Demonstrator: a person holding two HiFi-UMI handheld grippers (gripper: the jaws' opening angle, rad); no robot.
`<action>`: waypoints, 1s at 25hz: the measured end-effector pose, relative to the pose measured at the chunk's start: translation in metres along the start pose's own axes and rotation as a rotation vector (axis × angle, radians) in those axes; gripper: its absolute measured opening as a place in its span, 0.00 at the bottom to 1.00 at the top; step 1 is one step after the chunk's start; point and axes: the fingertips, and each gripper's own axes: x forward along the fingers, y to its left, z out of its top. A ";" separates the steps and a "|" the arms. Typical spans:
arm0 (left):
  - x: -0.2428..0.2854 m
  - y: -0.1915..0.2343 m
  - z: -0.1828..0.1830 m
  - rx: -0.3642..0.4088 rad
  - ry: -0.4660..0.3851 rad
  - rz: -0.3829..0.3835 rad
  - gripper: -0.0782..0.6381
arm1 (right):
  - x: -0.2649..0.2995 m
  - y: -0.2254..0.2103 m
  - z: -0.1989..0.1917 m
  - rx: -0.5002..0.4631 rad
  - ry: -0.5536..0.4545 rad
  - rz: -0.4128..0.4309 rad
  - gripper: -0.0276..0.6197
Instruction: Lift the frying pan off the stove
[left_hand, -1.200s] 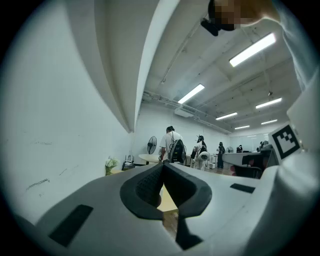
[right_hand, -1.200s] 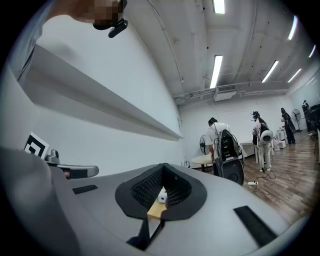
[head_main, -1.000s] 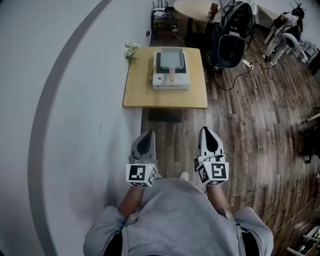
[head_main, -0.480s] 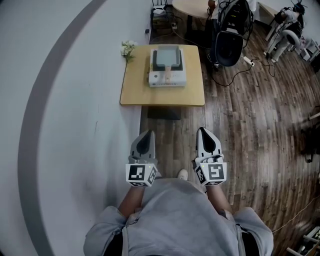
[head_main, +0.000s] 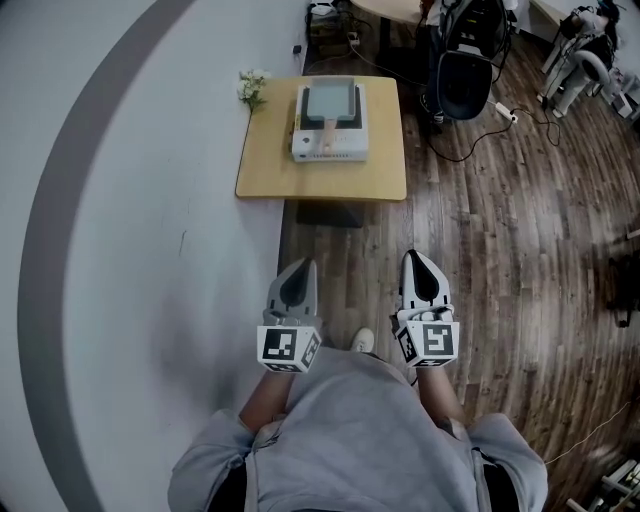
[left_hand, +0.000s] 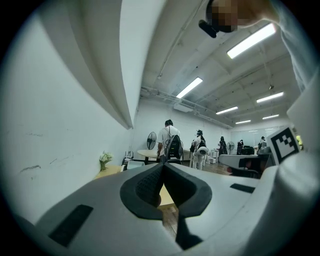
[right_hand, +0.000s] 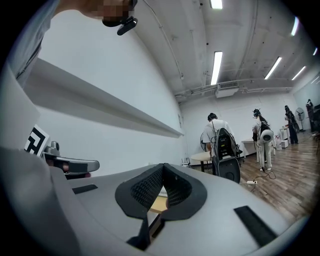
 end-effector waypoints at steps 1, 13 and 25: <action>0.000 0.002 0.000 0.005 0.003 0.007 0.11 | 0.001 -0.001 0.000 0.004 0.000 -0.001 0.04; 0.032 0.049 0.010 -0.021 -0.034 0.052 0.11 | 0.046 0.001 0.002 -0.012 0.012 0.011 0.04; 0.102 0.114 0.023 -0.057 -0.058 -0.023 0.11 | 0.139 0.020 0.013 -0.055 0.013 -0.031 0.04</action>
